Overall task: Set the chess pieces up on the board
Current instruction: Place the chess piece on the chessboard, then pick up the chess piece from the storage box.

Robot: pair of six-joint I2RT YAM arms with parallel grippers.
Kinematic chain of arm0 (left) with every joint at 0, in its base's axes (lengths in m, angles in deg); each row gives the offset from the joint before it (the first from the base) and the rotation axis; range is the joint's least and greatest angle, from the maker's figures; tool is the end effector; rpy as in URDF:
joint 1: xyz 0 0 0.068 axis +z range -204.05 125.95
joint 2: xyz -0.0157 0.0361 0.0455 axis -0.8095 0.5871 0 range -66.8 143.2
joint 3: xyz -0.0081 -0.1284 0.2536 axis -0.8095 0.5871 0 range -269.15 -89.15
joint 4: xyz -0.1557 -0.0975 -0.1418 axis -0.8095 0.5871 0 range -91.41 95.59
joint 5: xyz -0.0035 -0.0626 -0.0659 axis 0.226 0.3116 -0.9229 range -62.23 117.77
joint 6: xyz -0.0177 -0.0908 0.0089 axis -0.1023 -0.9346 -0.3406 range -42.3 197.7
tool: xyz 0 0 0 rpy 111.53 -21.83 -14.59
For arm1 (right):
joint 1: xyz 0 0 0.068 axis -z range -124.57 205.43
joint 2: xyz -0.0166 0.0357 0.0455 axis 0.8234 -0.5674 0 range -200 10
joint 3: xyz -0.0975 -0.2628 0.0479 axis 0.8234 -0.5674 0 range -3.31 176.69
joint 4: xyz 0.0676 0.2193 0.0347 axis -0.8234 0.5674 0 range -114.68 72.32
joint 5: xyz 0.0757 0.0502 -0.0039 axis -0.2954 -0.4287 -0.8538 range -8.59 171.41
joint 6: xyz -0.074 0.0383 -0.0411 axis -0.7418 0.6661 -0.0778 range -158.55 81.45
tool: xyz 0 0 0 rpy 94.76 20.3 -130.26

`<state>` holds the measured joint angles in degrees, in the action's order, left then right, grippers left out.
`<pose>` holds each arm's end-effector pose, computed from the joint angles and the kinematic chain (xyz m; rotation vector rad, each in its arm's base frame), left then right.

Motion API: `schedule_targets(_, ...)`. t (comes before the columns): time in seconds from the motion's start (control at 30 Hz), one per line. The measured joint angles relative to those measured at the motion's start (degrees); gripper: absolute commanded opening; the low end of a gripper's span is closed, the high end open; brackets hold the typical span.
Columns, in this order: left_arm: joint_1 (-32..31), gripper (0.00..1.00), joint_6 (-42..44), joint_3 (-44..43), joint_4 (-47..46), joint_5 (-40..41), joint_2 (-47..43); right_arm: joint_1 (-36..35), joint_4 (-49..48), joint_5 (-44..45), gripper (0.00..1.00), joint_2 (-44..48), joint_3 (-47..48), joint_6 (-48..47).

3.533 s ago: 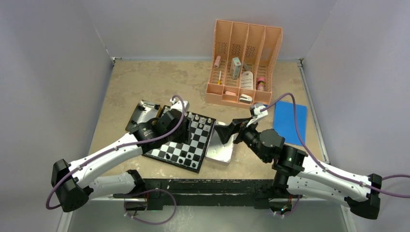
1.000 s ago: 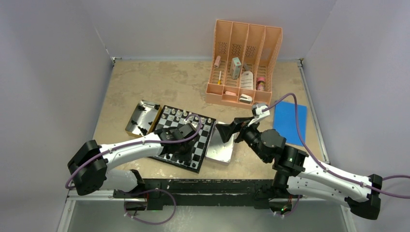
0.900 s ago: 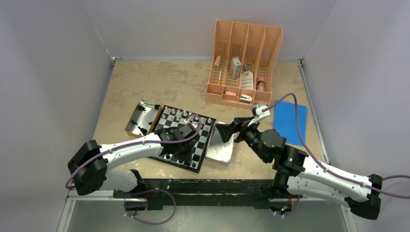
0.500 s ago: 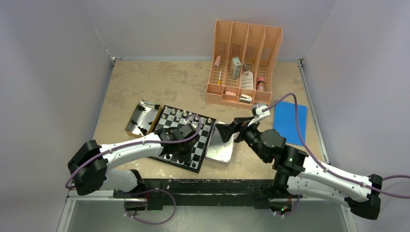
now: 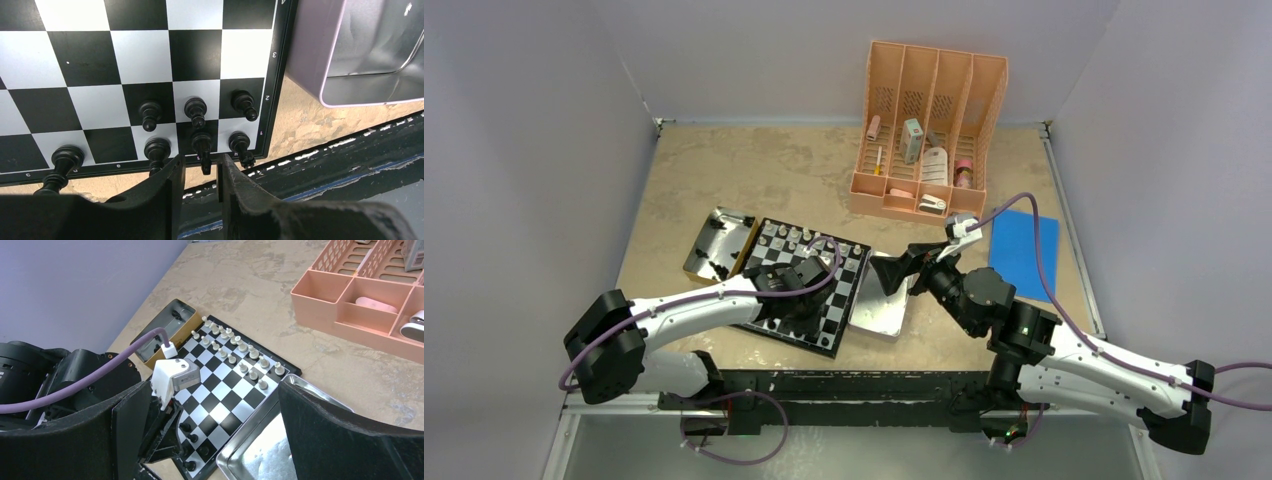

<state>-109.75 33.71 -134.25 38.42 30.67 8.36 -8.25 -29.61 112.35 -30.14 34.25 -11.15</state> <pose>0.1264 -0.1780 0.1774 0.2788 2.8438 -0.3407 0.1141 0.1338 0.3476 -0.0574 1.5969 0.8440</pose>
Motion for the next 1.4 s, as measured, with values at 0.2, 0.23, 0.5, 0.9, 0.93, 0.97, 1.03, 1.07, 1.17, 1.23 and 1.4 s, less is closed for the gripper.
schedule_targets(0.2, 0.02, 0.41, 0.02, -0.70, -0.07, 1.99, -0.20, 0.00, -0.11, -0.15, 0.99, 0.02, 0.00, 0.02)
schedule_targets(0.23, 0.09, 0.43, 0.02, -1.11, -0.09, 2.43, -0.39, 0.00, -0.11, -0.22, 0.99, 0.02, 0.00, 0.02)
schedule_targets(0.5, 5.55, 0.44, 3.30, -7.89, -1.05, 6.27, -2.89, 0.00, -0.07, -0.50, 0.99, 0.17, 0.00, 0.48)
schedule_targets(0.9, 33.94, 0.31, 15.13, -16.22, -8.39, 8.63, -1.90, 0.00, -0.42, -1.84, 0.99, 1.70, -0.68, 2.23)
schedule_targets(0.93, 36.00, 0.32, 15.10, -16.22, -9.38, 9.38, -1.44, 0.00, -0.52, -2.08, 0.99, 1.49, -0.68, 2.23)
schedule_targets(0.97, 38.18, 0.32, 15.04, -16.22, -10.43, 9.94, -0.83, 0.00, -0.66, -2.23, 0.99, 1.11, -0.70, 2.23)
schedule_targets(1.03, 42.18, 0.32, 14.01, -16.24, -12.44, 10.78, 0.94, 0.00, -0.90, -2.47, 0.99, 0.59, -0.74, 2.23)
schedule_targets(1.07, 44.11, 0.31, 12.96, -16.35, -13.07, 10.99, 2.19, 0.00, -0.98, -2.56, 0.99, 0.26, -0.74, 2.21)
schedule_targets(1.17, 48.50, 0.30, 8.96, -17.70, -13.42, 11.45, 7.34, 0.00, -1.22, -3.06, 0.99, -0.42, -0.85, 2.21)
schedule_targets(1.23, 50.45, 0.29, 5.33, -19.47, -13.11, 12.98, 12.20, 0.00, -1.46, -3.28, 0.99, -0.74, -0.94, 2.16)
schedule_targets(1.4, 51.23, 0.37, -1.33, -21.44, -11.85, 19.10, 20.13, 0.00, -1.84, -3.45, 0.99, -1.27, -0.94, 1.75)
